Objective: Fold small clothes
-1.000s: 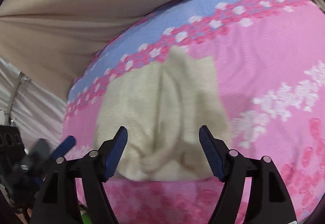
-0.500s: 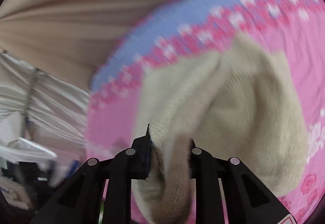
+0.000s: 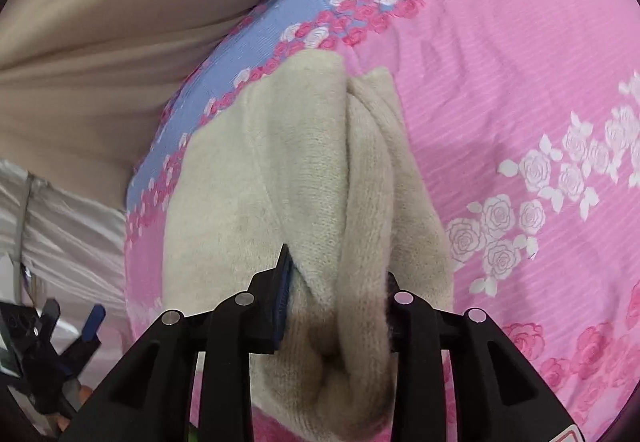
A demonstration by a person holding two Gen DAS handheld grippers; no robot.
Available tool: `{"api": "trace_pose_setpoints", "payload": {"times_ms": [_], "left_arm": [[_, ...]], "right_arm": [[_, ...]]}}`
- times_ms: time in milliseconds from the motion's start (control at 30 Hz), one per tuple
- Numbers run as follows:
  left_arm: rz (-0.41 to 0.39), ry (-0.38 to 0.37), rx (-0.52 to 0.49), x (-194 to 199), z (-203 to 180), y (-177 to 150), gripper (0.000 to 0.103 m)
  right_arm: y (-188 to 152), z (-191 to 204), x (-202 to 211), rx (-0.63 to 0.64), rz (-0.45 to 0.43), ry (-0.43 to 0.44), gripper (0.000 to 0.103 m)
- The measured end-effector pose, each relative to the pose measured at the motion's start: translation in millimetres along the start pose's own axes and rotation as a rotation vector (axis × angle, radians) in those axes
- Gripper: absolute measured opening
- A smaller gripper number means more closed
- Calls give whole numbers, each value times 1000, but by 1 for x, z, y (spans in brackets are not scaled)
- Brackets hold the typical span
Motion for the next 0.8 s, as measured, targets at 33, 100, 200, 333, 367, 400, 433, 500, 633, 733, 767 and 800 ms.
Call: {"api": "trace_pose_setpoints", "payload": {"times_ms": [33,100,200,333,367,400,433,500,633,733,767,800], "left_arm": [[12,2,-16,-4,-5,-3,91],[19,-1,-53,-6,-14,-8,91],[45,-7,-81,-14,-21,-17,91],[133,-30,-78,-32,-24,-38,90],[150,-37,-80,-36,-25,-42,90],[170,-48,-86,-40,-28,-48,90],[190,-62,-99,-43,-32,-53,89],[243,-100,-163,-50,-45,-68,86],[340,-7,-299,-74,-38,-97,70],[362,-12,-276,-81,-31,-108,70],[369,-20,-265,-82,-31,-111,70],[375,-30,-253,-84,-31,-112,70]], "right_arm": [[3,0,9,30,-23,-34,30],[3,-2,36,84,-109,-112,33],[-9,-5,60,142,-145,-153,44],[-21,11,46,161,-87,-71,47],[-23,12,32,145,-62,-61,48],[-25,8,20,123,-33,-51,48],[-28,2,6,94,0,-45,48],[-35,-6,-12,34,74,-9,16],[-14,12,38,61,-48,73,14],[-31,-19,8,114,60,-41,15],[-45,-31,-12,147,121,-89,16],[-50,-31,-17,155,126,-82,16]]}}
Point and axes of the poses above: each gripper's, at about its wrist camera, not at the fingertips, and x roughly against the way its jaws point, z to its left, y to its top, the point moved 10 cm from there along -x, roughly the way its jaws point, and after that the axes turned 3 degrees about x, right-handed, at the moved point
